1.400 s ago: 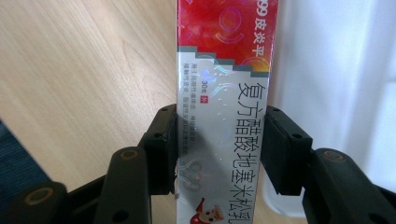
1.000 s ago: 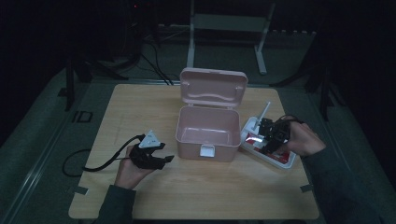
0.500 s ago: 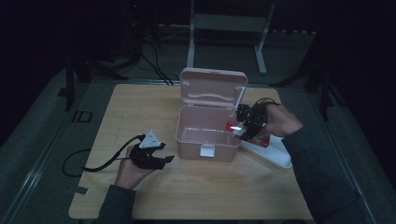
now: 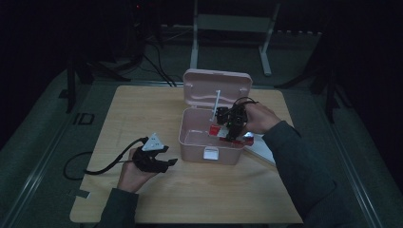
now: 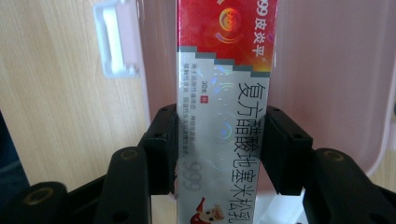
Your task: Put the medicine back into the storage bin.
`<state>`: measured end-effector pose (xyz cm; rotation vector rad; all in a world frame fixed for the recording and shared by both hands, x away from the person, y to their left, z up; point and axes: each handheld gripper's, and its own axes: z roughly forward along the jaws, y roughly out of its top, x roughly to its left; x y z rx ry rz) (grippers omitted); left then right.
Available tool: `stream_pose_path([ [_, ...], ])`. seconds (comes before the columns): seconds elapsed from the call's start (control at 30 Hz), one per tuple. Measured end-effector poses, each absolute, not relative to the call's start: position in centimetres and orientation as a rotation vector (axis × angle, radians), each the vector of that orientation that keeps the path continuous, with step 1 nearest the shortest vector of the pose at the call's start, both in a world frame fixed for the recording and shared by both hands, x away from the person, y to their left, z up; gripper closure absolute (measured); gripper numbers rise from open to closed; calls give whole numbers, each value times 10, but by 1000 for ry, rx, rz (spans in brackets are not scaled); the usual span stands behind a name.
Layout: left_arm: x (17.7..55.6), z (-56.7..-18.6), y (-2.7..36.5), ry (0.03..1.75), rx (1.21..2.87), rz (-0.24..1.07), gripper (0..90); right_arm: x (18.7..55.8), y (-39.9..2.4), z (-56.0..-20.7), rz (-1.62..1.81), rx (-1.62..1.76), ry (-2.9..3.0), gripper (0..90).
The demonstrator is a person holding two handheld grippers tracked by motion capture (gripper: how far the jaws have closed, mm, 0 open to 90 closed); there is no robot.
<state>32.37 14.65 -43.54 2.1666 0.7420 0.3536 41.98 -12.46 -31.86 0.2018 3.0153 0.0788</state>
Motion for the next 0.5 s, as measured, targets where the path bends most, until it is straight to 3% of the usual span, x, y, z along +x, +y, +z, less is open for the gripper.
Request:
stream_pose_path([
  [0.5,323,-434,147,742,2164,354,387,423,-89,-328,75,112,3069,515],
])
